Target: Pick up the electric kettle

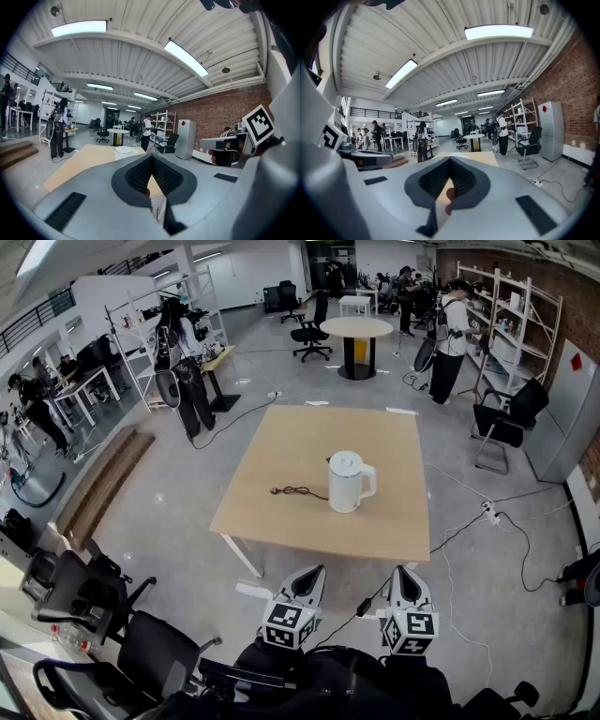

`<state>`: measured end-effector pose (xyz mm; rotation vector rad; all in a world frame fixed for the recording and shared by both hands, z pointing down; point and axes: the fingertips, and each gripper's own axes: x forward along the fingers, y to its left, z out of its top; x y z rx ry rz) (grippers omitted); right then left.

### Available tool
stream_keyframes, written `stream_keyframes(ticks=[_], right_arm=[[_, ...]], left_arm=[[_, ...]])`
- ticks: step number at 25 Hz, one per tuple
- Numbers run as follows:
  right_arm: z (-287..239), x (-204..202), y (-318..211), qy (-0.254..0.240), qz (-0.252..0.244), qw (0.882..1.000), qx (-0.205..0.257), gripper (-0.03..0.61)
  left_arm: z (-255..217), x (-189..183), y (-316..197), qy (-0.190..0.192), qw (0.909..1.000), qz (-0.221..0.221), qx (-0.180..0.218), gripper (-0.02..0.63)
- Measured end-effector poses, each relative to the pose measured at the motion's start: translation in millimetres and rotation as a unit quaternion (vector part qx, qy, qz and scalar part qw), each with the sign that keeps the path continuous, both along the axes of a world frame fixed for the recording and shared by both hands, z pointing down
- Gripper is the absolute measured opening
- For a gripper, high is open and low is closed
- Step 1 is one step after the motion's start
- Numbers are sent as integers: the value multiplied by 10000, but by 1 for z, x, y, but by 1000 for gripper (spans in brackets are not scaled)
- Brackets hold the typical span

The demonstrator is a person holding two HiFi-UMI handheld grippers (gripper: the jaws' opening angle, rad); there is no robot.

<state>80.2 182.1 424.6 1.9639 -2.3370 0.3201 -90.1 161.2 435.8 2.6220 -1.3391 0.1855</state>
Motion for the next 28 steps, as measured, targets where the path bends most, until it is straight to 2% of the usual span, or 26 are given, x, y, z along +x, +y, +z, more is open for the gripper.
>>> stream_keyframes(ticks=[12,17,22,28], right_arm=[[1,-1,-4,18,-59,10000,-11,3],[4,-5,0,51,-271,9996,5,3],[6,-3,-7,69,-319,9995,-9,3],[28,5,-2,70,-507,9983,-285,3]], left_arm=[[1,2,-3,-46,10000,1,-21,0],[7,1,0,-57,9999,-113,-103,0],[-4,9,-3,-105,9998,-151,84,0],[17,25,3,-176,9995,-179,-196,0]])
